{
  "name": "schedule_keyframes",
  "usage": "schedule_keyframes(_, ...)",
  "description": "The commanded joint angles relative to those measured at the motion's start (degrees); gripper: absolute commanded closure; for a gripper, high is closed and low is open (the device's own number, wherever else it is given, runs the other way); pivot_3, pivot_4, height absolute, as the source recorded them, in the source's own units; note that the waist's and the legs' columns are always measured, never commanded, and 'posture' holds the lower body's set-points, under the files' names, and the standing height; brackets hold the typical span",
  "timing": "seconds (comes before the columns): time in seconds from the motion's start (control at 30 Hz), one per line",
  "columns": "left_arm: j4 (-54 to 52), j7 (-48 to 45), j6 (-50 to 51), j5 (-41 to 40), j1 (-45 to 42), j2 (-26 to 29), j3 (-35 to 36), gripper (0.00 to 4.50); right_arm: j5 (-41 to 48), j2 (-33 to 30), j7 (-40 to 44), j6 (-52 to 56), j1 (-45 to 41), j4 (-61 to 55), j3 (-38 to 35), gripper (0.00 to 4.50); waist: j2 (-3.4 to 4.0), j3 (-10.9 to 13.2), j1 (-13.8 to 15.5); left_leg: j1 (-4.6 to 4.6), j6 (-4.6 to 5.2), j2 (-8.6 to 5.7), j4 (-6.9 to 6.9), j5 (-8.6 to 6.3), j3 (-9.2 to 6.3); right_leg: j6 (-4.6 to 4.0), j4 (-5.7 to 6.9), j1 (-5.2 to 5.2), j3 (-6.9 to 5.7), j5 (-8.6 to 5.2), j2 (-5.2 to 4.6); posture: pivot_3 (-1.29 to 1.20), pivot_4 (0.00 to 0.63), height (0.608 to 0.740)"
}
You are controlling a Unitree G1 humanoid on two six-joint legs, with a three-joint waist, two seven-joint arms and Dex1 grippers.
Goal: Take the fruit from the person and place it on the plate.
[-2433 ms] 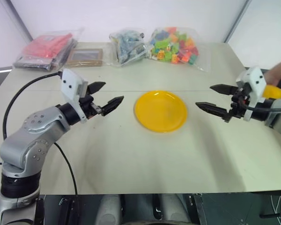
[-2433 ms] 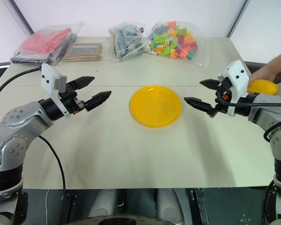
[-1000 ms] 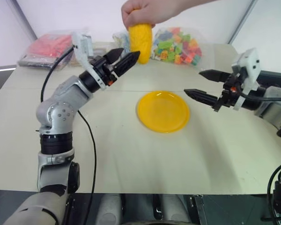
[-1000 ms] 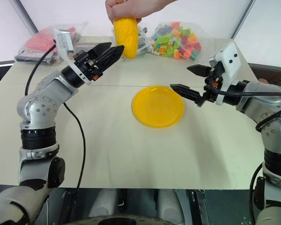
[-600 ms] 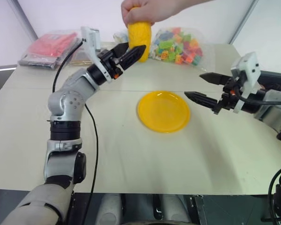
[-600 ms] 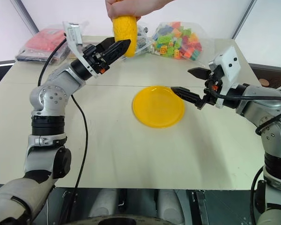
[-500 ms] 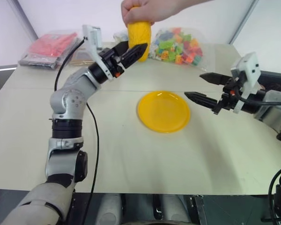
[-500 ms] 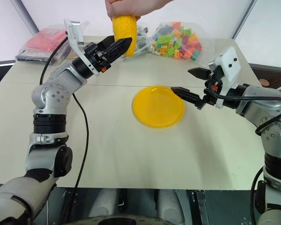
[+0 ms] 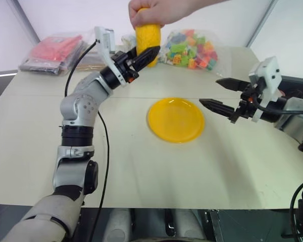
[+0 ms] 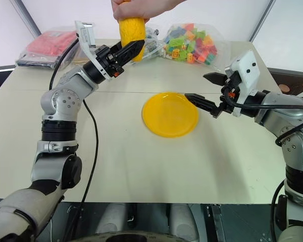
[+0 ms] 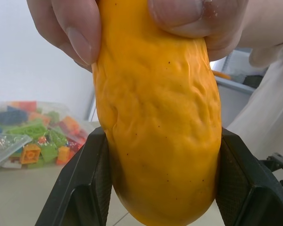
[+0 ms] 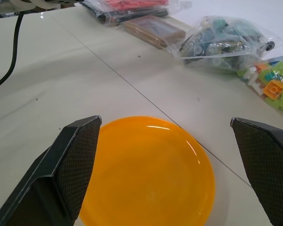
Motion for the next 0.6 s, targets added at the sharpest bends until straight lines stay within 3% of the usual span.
schedule_keyframes(0.03,-1.35,-0.17,0.54,1.83,-0.15,0.47,-1.76,2.27,-0.2,-0.41,-0.53,-1.22,-0.76,-1.16,-1.33,0.0,0.0,0.0,0.0,0.0,0.0,0.0,0.0,0.0,0.0,0.0,0.0,0.0,0.0,0.0,0.0,0.0,0.15,0.731)
schedule_keyframes(0.33,2.19,-3.57,2.69,9.56,2.48,-2.58,-12.91,2.27,-3.03,-3.84,0.12,-1.81,8.19,-4.56,-3.02,0.0,-0.01,0.01,0.12,-0.05,0.0,-0.07,0.02,0.0,0.02,0.01,-0.07,0.03,-0.01,0.0,-0.07,0.0,0.15,0.731)
schedule_keyframes(0.6,22.01,-6.28,-1.07,18.46,-3.01,-7.6,-18.24,2.27,0.09,-2.73,-2.88,1.4,20.86,-14.33,-11.33,0.0,0.01,-0.01,-0.08,0.01,0.01,-0.03,-0.02,-0.01,-0.07,0.01,-0.03,0.01,-0.01,-0.01,0.05,0.0,0.15,0.731)
